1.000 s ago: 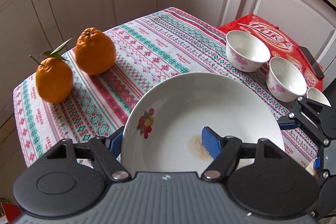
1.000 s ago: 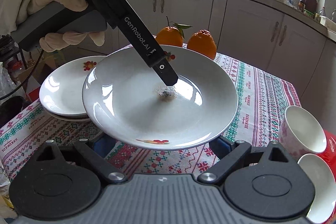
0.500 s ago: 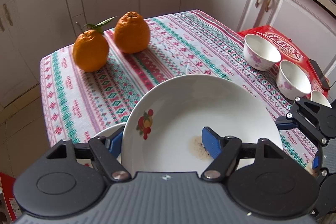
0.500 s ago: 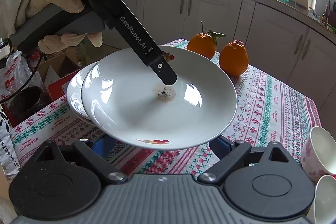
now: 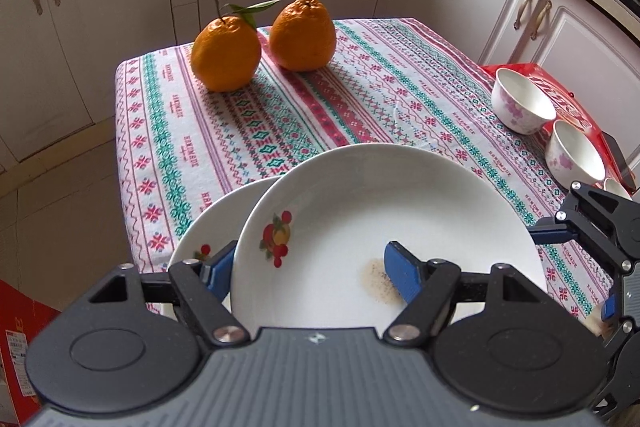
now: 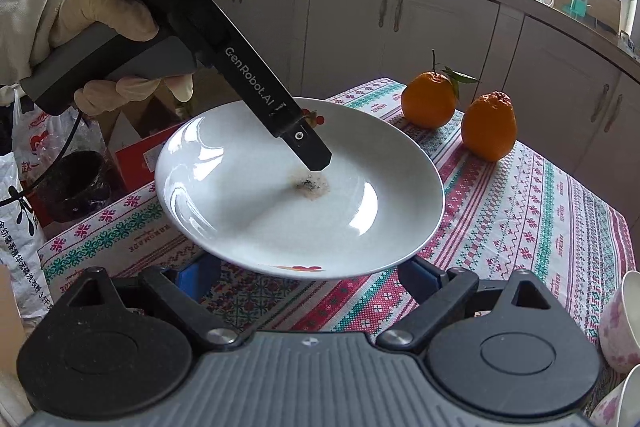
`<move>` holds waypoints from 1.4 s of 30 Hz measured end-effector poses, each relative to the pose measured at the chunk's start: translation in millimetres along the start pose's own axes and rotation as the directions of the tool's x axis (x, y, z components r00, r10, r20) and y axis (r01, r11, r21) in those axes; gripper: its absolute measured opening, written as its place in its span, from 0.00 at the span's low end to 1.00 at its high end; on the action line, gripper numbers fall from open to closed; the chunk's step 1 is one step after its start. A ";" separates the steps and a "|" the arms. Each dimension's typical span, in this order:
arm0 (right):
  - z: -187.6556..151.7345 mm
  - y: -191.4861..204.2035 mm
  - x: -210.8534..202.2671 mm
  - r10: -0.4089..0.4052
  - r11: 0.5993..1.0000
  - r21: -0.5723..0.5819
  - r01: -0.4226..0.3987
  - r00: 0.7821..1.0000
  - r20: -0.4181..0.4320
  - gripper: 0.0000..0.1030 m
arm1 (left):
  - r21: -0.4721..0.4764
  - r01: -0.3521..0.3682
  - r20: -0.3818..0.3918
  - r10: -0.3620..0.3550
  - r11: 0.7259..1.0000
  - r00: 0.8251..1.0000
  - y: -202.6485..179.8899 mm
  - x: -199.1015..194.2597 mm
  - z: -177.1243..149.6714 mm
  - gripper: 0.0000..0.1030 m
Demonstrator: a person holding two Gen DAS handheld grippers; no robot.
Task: Organize plates and bowls
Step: 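Lift and carry the stained plate with the left gripper toward the plate stack, then lower the stained plate onto the plate stack and open the left gripper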
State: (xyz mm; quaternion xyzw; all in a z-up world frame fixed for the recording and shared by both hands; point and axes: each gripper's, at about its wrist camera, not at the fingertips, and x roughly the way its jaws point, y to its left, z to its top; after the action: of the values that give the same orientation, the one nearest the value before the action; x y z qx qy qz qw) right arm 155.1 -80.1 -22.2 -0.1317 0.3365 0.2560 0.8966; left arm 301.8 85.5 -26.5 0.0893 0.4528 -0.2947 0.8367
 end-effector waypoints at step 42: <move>8.3 9.6 14.8 -0.001 0.999 -0.053 0.001 1.000 -0.002 0.95 | -0.046 -0.004 -0.012 0.003 0.999 1.000 25.5 14.3 -17.6 0.74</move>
State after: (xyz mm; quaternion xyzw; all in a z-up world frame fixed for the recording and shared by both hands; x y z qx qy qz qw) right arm 163.8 -63.2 -26.7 -0.1559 0.3302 0.2645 0.8926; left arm 309.9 107.6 -51.2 0.0728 0.4643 -0.2822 0.8364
